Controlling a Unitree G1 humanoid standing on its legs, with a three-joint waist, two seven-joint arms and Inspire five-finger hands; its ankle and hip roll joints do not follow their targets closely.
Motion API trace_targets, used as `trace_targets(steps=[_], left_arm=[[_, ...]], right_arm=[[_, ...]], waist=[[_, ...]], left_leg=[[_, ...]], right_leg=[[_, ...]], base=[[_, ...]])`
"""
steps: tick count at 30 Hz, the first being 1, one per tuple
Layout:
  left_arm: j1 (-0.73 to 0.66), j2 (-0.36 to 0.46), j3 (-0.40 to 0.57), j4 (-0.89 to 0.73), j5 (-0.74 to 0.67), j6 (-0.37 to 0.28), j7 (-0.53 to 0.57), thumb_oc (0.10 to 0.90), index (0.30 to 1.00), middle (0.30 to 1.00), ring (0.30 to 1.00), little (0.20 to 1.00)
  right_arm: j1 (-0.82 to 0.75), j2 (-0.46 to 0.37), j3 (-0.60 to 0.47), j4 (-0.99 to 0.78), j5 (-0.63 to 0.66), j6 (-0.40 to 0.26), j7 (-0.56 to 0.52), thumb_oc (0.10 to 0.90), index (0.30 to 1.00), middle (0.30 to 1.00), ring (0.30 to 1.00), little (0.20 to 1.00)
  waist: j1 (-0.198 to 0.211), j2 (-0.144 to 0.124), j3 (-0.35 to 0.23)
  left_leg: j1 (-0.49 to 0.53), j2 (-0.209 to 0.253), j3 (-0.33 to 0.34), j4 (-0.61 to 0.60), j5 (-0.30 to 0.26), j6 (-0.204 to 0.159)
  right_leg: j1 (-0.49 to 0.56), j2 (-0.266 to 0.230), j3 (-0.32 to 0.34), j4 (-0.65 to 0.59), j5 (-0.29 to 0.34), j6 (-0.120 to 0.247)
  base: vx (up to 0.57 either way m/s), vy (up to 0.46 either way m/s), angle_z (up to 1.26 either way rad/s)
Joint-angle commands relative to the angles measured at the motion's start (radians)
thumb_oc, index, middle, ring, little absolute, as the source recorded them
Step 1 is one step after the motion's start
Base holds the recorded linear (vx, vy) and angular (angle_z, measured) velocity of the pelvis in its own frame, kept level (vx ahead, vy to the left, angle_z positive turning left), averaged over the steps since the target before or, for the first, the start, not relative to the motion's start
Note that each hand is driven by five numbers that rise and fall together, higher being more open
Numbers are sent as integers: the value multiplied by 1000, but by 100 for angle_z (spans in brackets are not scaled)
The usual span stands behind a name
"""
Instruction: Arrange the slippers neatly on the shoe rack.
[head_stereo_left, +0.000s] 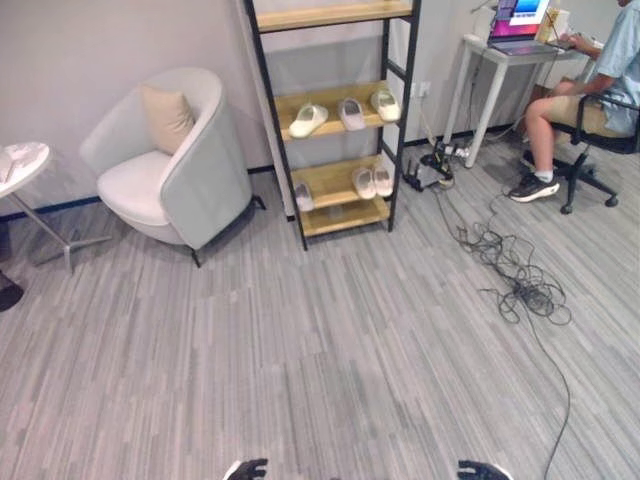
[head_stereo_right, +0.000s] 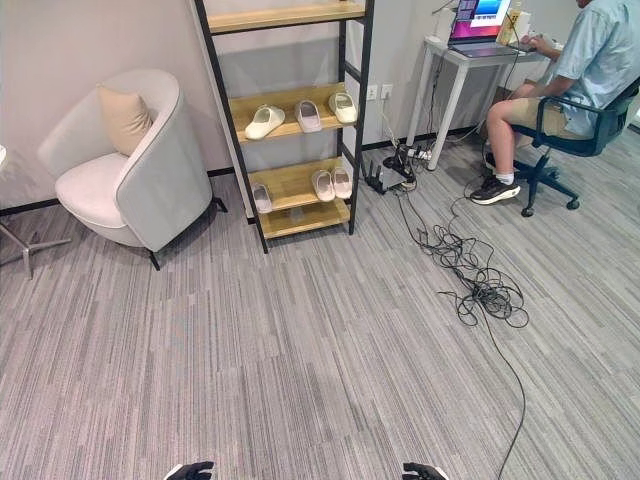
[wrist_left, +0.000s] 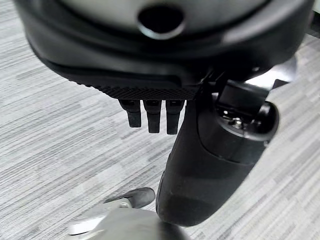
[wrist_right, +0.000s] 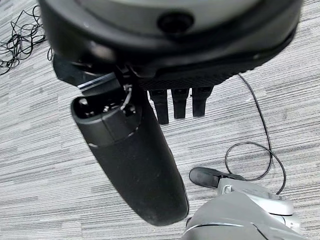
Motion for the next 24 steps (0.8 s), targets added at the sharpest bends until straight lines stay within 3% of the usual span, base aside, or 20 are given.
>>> trace_targets(steps=[1, 12, 24], left_arm=[[-77, -29, 8, 18, 14, -38, -16, 800, 900, 900, 900, 900], [-76, -19, 25, 18, -18, -40, -18, 800, 900, 900, 900, 900], [-101, -18, 11, 15, -45, -45, -21, 800, 900, 900, 900, 900]], right_arm=[[-15, -12, 34, -2, -4, -19, -14, 800, 900, 900, 900, 900], [-3, -6, 26, 0, 0, -14, -10, 800, 900, 900, 900, 900], [-13, -33, 10, 3, 27, -23, -23, 800, 900, 900, 900, 900]], waist=[[-7, -52, -18], [-17, -57, 3], [-17, -79, 65]], left_leg=[[-4, 13, -52, -5, -47, -54], [-14, 32, -54, 21, -52, -69], [-180, 45, -23, 309, -66, -110]], right_leg=[[8, -44, 46, 21, -66, 112], [-20, -28, 50, 74, -93, 94], [-35, -32, 37, 99, -104, 60]], base=[[0, 0, 0], [-2, -40, -1], [-7, -49, 7]])
